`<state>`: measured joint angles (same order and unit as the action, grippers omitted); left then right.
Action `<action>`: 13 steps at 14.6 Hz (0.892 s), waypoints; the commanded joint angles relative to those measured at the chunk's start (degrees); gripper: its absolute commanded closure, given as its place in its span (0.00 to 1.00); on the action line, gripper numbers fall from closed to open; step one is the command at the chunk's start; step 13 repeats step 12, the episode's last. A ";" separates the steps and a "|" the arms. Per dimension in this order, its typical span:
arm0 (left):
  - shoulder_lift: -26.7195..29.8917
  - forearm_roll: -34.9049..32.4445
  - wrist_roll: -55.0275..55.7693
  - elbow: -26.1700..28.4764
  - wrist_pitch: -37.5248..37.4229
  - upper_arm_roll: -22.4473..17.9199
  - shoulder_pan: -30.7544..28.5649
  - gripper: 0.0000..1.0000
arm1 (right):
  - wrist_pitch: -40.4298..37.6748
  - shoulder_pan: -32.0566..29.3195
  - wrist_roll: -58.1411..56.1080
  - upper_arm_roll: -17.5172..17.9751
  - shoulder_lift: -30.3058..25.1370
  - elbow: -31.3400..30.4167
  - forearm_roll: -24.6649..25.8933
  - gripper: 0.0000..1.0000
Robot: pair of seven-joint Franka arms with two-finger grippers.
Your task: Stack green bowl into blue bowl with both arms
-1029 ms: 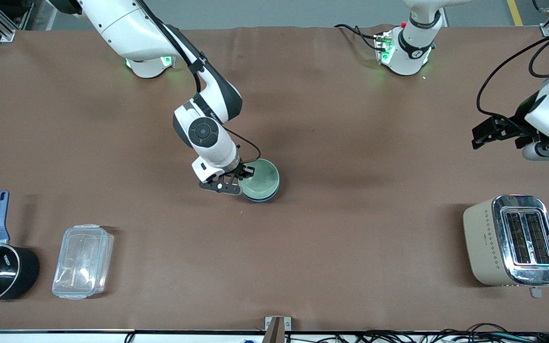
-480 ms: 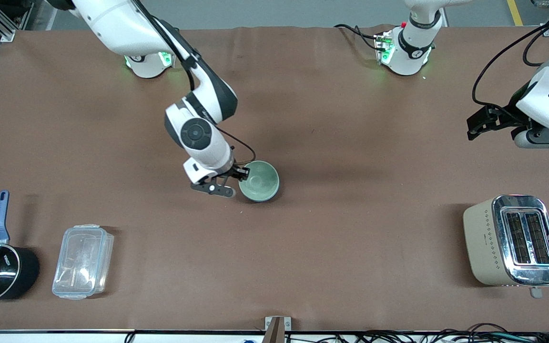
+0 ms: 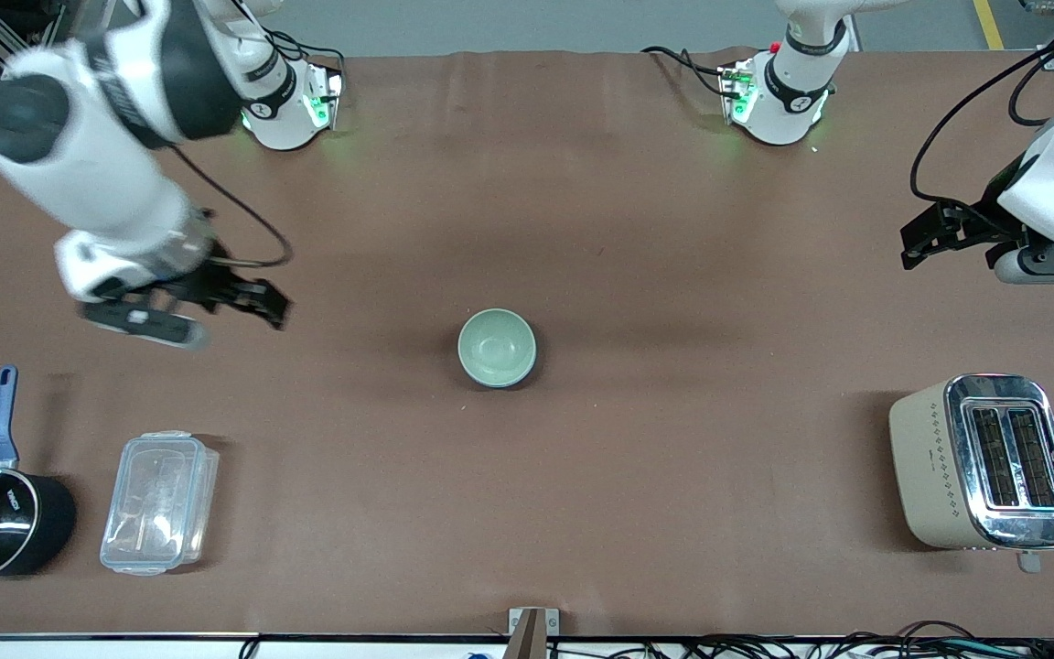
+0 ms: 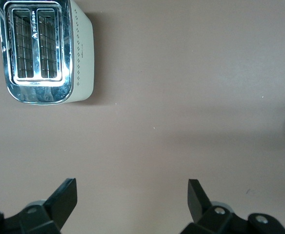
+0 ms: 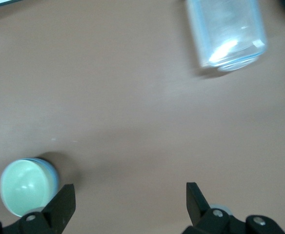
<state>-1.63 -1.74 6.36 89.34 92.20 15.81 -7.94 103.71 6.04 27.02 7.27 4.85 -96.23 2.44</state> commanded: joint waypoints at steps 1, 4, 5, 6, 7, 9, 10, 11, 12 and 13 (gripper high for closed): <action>0.49 0.33 -0.56 -0.31 -0.71 0.28 -0.58 0.00 | -9.89 0.55 -13.51 -7.59 -0.80 5.76 -0.24 0.00; 0.40 0.33 -0.56 -0.31 -0.71 0.28 -0.41 0.00 | -19.58 0.20 -23.65 -12.71 -0.89 14.20 -0.33 0.00; 0.40 0.33 -0.56 -0.31 -0.71 0.28 -0.41 0.00 | -20.13 0.20 -25.33 -13.24 -1.15 14.66 0.10 0.00; 0.40 0.24 -0.56 -0.31 -0.71 0.28 -0.32 0.00 | -19.78 0.20 -25.52 -13.33 -2.03 13.45 0.28 0.00; 0.40 0.24 -0.56 -0.31 -0.79 0.28 -0.32 0.00 | -18.65 -0.06 -25.52 -13.42 -3.17 10.91 0.28 0.00; 0.49 0.24 -0.56 -0.31 -0.79 0.28 -0.49 0.00 | -15.65 -0.41 -25.43 -12.99 -4.75 8.00 0.19 0.00; 0.49 0.15 -0.56 -0.31 -0.79 0.28 -0.49 0.00 | -15.74 -1.81 -25.43 -12.46 -4.76 7.90 0.02 0.00; 0.41 0.15 -0.56 -0.31 -0.79 0.28 -0.49 0.00 | -15.82 -4.08 -25.61 -9.85 -4.76 7.73 -0.24 0.00; 0.40 0.15 -0.56 -0.40 -0.79 0.28 -0.49 0.00 | -15.91 -4.72 -25.61 -8.86 -4.93 7.72 -0.25 0.00; 0.40 0.15 -0.56 -0.40 -0.79 0.28 -0.49 0.00 | -15.91 -4.72 -25.61 -8.86 -4.93 7.72 -0.25 0.00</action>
